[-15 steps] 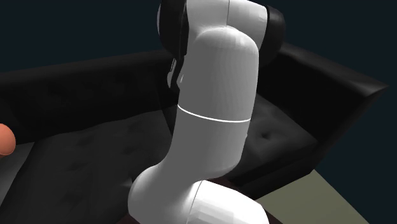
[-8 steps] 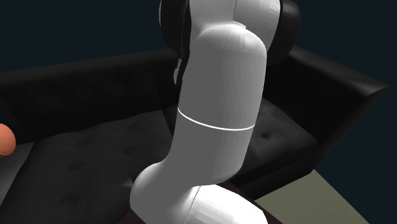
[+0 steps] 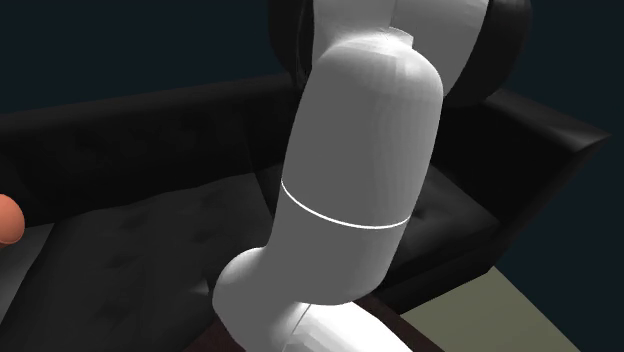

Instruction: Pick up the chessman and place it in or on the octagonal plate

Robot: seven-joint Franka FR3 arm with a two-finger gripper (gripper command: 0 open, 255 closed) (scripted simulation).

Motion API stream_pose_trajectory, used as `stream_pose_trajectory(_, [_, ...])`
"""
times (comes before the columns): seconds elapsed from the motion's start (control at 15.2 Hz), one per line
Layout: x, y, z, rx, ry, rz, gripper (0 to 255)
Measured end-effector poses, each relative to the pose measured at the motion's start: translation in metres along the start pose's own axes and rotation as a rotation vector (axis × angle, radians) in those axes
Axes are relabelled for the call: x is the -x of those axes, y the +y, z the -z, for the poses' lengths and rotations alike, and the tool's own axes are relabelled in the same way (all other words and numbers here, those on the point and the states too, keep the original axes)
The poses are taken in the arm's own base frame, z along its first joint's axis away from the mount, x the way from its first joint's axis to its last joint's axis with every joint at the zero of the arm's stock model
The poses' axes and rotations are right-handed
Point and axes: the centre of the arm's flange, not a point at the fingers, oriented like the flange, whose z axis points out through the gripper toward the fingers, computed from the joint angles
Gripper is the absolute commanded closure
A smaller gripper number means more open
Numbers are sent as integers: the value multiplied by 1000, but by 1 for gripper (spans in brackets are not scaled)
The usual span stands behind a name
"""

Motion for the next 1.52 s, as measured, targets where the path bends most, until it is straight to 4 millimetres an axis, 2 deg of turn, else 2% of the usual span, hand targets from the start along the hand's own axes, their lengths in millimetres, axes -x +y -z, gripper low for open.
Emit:
stream_pose_trajectory(0.2, [-16, 41, 4, 0, 0, 0, 255])
stream_pose_trajectory(0.33, [-21, 55, 2, 0, 0, 0, 255])
stream_pose_trajectory(1.25, [-16, 65, -70, 0, -1, 1, 255])
stream_pose_trajectory(1.52, [-15, 66, -77, 0, 0, 1, 255])
